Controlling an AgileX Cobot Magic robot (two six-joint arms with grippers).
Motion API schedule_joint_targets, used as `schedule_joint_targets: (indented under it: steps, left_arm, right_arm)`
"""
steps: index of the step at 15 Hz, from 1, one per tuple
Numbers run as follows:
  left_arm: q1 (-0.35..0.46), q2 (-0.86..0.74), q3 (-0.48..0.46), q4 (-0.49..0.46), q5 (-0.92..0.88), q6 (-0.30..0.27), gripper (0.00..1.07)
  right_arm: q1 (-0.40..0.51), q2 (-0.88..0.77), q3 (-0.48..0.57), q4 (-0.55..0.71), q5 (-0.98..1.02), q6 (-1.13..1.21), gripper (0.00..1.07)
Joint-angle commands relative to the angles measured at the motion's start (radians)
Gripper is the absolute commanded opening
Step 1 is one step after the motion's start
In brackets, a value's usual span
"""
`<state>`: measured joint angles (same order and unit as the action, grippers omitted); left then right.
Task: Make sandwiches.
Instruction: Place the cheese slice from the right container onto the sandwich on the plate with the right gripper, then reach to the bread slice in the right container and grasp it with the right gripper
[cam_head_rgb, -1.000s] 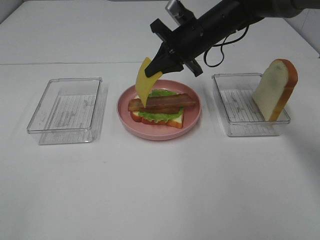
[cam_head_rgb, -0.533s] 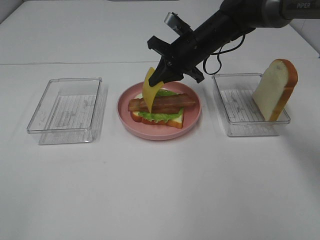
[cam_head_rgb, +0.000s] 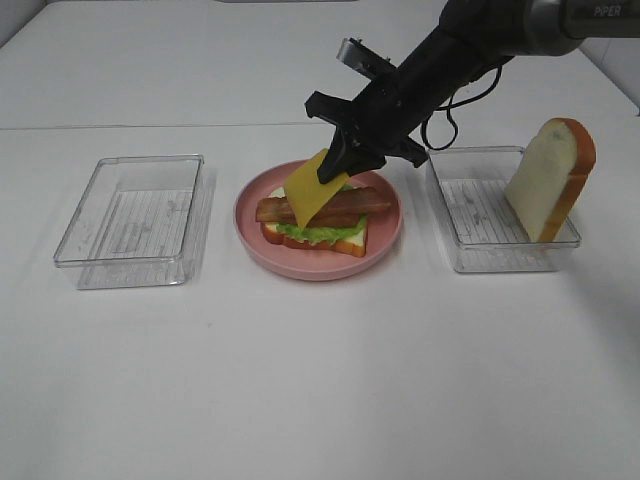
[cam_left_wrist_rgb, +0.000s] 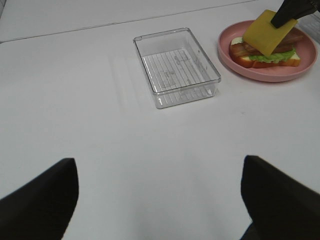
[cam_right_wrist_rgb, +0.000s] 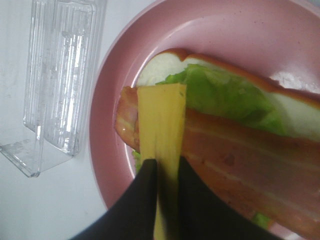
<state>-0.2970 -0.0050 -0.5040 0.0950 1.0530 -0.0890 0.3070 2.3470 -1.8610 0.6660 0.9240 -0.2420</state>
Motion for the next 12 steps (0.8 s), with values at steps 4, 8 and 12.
schedule_joint_targets:
  steps: [4, 8, 12]
  left_arm:
    - [-0.001, -0.023, 0.004, 0.001, -0.006, -0.004, 0.83]
    - [-0.001, -0.023, 0.004, 0.001, -0.006, -0.004, 0.83]
    - [-0.001, -0.023, 0.004, 0.001, -0.006, -0.004, 0.83]
  right_arm:
    - [-0.002, -0.008, 0.002, -0.09, -0.024, 0.045, 0.53]
    - [-0.002, -0.053, 0.002, -0.164, -0.027, 0.033, 0.78]
    - [-0.002, -0.133, 0.002, -0.301, -0.021, 0.063, 0.78]
